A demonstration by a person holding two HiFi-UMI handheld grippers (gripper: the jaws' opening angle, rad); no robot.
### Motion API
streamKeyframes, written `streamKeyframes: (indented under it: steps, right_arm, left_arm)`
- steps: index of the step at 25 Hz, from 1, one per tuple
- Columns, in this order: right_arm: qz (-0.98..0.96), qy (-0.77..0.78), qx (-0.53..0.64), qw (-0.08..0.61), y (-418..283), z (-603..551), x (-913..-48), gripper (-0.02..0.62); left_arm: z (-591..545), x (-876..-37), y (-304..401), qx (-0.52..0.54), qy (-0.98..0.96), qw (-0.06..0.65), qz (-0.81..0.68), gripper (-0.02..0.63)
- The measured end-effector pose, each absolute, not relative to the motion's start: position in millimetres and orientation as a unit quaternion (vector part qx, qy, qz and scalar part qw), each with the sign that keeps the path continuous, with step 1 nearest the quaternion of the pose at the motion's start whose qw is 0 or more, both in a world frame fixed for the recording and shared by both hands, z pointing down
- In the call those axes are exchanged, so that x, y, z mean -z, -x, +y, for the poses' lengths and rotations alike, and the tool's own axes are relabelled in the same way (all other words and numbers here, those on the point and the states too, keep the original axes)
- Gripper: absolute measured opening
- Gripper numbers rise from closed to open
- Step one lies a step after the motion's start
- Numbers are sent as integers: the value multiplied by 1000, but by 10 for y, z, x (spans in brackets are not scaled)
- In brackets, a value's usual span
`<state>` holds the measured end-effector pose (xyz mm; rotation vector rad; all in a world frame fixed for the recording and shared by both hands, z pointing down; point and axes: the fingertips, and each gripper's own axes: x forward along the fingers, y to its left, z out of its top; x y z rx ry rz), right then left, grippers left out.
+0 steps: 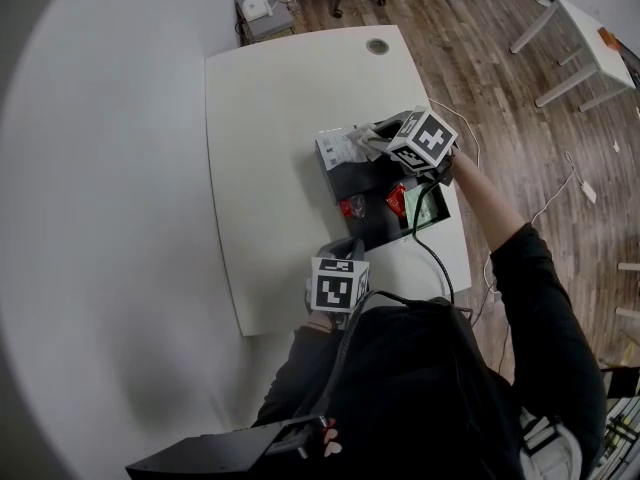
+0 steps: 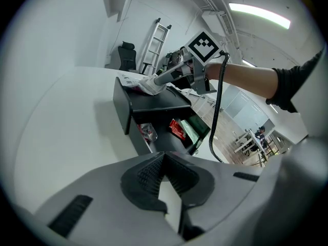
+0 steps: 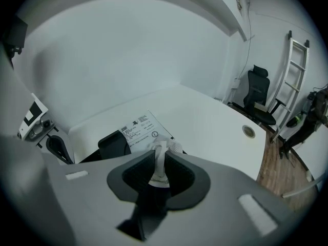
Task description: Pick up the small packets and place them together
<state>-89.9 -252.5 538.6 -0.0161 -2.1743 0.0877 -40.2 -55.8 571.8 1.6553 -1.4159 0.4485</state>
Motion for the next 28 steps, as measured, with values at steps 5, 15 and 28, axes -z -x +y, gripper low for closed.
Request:
streamKeyframes:
  steps: [5, 15, 28]
  right_arm:
    - [-888, 8, -30, 459, 898, -2565, -5371, 139]
    - [-911, -1, 21, 413, 721, -2586, -4776, 158]
    - [-894, 133, 22, 428, 390, -1284, -5045, 157]
  left_arm:
    - [-576, -5721, 400, -182, -668, 444, -569, 0]
    - [-555, -5719, 366, -175, -671, 448, -565, 0]
    - [-560, -5707, 359, -175, -672, 445, -565, 0]
